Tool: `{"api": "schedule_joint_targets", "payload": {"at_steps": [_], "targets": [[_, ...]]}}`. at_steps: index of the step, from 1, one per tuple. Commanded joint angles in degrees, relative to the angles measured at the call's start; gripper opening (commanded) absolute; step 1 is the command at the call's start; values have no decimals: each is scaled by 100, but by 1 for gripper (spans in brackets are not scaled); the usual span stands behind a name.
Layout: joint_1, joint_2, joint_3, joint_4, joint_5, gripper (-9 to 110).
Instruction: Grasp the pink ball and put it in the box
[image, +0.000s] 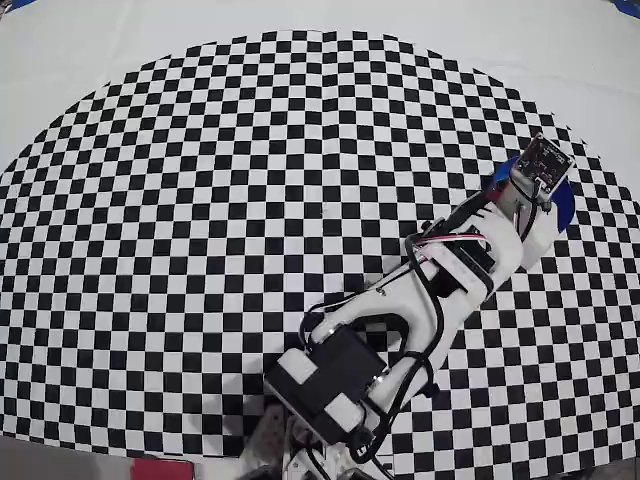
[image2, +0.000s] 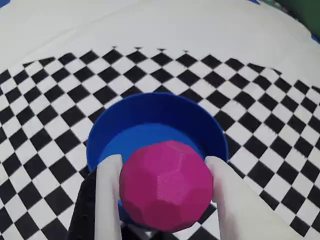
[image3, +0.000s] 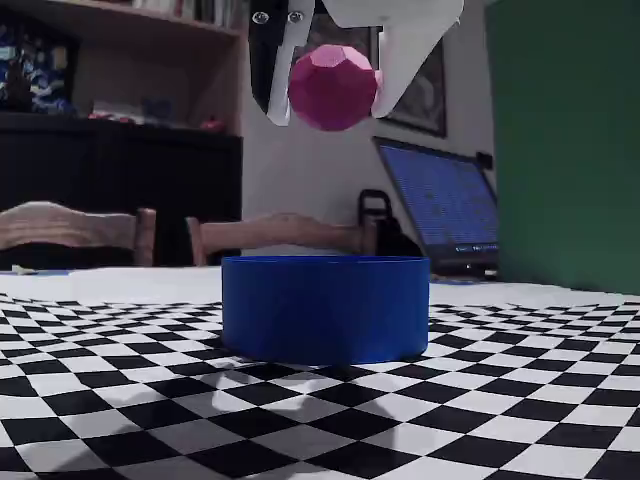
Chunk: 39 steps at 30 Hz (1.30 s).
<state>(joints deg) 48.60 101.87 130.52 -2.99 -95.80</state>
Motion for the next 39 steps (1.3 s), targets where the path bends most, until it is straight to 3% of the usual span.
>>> {"api": "schedule_joint_targets", "payload": {"at_steps": [1, 39], "targets": [[44, -123, -360, -123, -18, 0], [0, -2602, -2514, -308, -18, 0]]}}
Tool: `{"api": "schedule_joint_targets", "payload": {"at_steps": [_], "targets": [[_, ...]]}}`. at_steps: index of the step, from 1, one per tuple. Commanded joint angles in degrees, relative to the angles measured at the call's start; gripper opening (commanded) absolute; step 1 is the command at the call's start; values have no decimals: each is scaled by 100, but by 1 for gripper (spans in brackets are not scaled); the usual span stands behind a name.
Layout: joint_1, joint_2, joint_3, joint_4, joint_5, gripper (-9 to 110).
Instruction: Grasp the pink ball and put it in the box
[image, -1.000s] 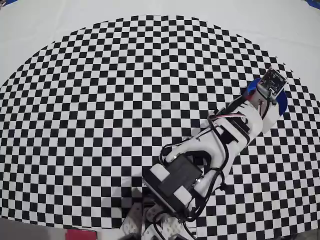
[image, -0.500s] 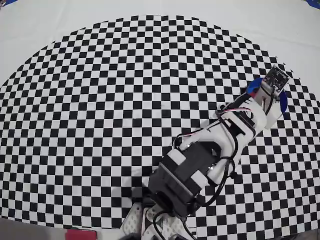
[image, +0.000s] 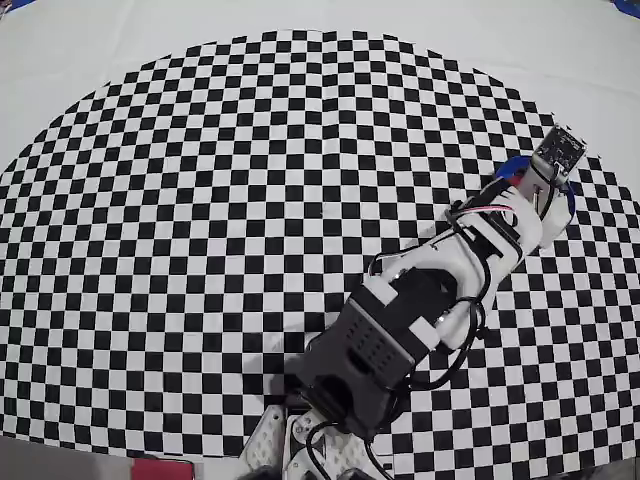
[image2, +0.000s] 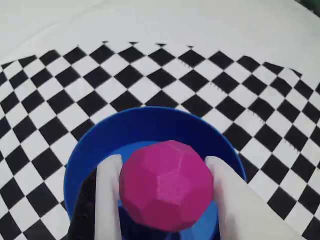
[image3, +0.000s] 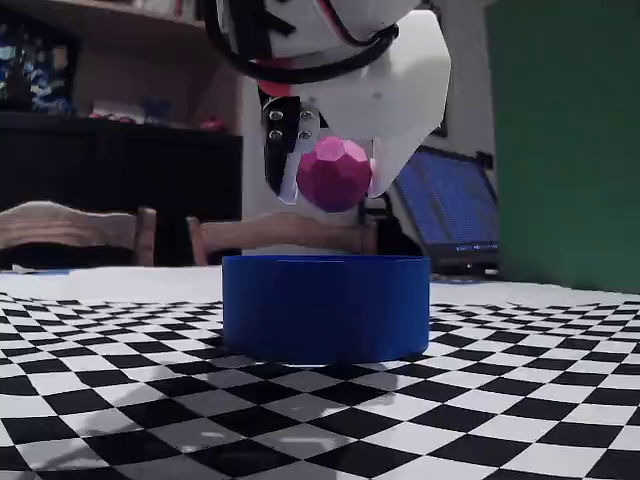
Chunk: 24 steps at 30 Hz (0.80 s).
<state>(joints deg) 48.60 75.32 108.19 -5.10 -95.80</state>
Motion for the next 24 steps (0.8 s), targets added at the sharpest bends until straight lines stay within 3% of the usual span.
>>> {"api": "schedule_joint_targets", "payload": {"at_steps": [1, 24], "targets": [[-9, -18, -360, -97, -18, 0], [-18, -773, -1046, -97, -18, 0]]}}
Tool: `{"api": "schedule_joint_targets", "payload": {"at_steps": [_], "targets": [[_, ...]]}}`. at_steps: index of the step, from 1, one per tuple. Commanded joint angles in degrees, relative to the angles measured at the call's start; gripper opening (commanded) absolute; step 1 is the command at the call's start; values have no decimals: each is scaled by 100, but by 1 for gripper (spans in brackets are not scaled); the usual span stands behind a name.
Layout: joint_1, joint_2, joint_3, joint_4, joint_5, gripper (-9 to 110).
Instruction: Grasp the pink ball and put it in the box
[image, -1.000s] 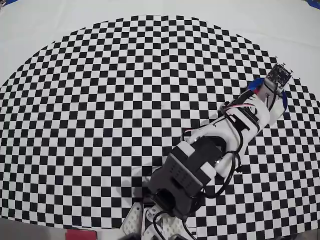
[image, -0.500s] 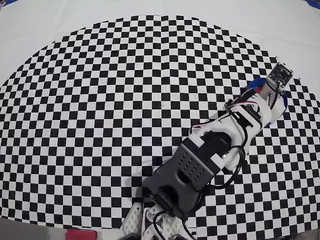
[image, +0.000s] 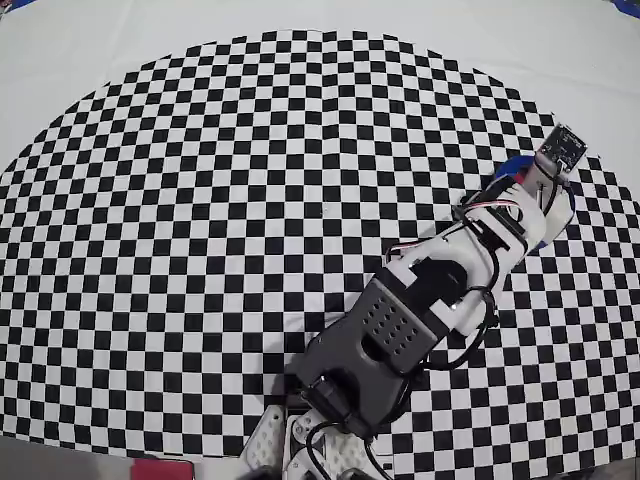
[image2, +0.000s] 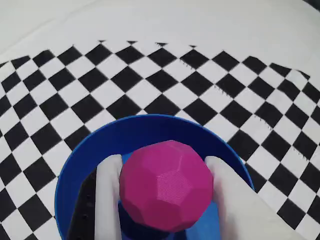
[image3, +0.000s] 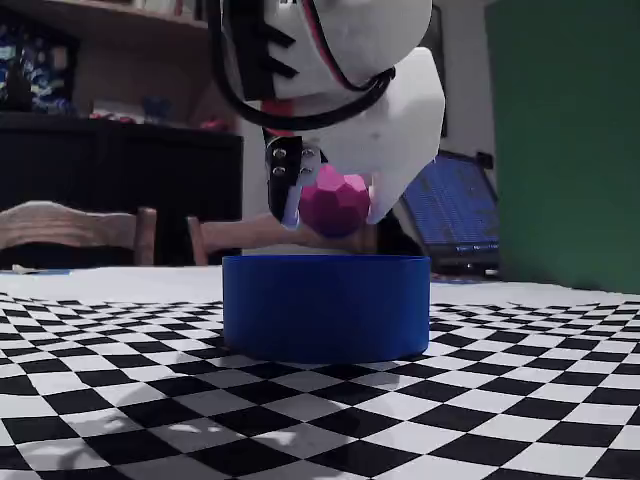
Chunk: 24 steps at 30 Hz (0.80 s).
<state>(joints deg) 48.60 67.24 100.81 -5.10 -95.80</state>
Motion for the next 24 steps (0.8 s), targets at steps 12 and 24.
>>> {"api": "schedule_joint_targets", "payload": {"at_steps": [12, 24], "targets": [[18, -62, -352, -97, -18, 0], [35, -79, -352, -97, -18, 0]]}}
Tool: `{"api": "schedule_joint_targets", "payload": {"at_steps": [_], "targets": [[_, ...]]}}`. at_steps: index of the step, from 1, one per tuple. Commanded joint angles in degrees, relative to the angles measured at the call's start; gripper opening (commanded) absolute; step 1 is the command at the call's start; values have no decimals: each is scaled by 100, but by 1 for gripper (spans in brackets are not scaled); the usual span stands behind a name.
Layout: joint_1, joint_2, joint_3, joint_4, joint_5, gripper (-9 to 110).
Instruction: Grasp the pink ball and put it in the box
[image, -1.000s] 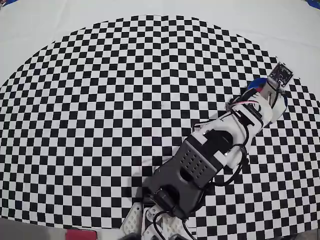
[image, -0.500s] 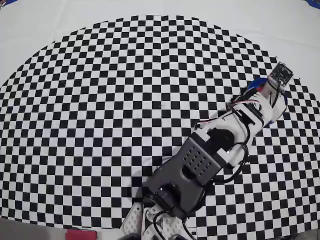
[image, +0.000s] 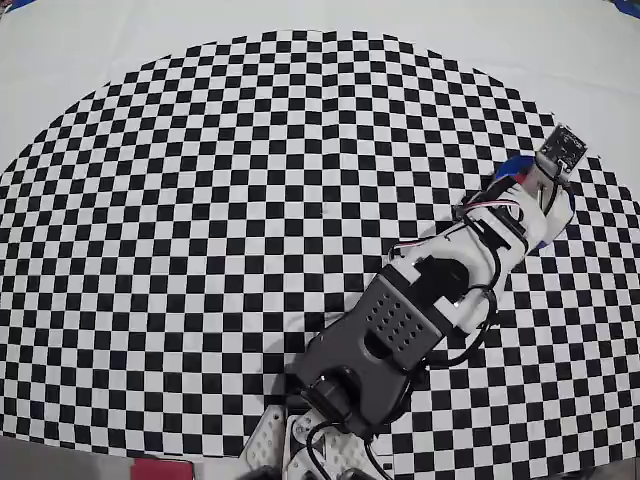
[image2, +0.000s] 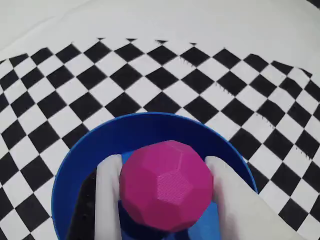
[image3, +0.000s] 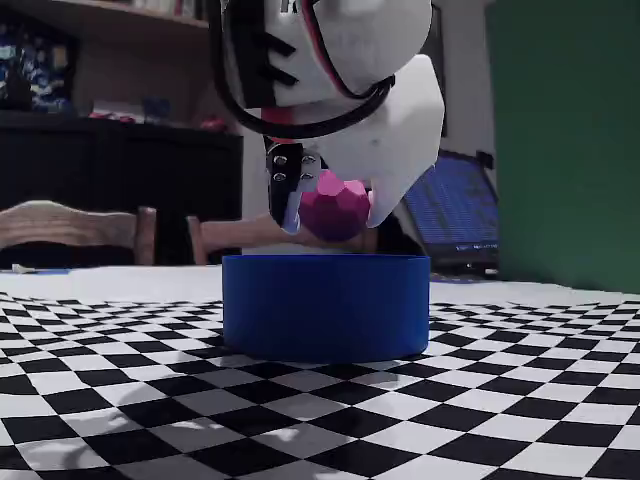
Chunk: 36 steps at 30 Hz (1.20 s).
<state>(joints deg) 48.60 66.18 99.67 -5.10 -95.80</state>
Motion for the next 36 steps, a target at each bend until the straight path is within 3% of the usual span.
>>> {"api": "schedule_joint_targets", "payload": {"at_steps": [1, 7, 10, 11, 24, 34, 36], "targets": [[35, 26, -237, -97, -18, 0], [35, 18, -255, -132, -18, 1], [79, -18, -246, -308, -18, 29], [88, -35, -211, -457, -18, 32], [18, 132, -185, -527, 114, 36], [-967, 1960, 158, -396, 4526, 35], [-1151, 2303, 237, -149, 5001, 28]]}}
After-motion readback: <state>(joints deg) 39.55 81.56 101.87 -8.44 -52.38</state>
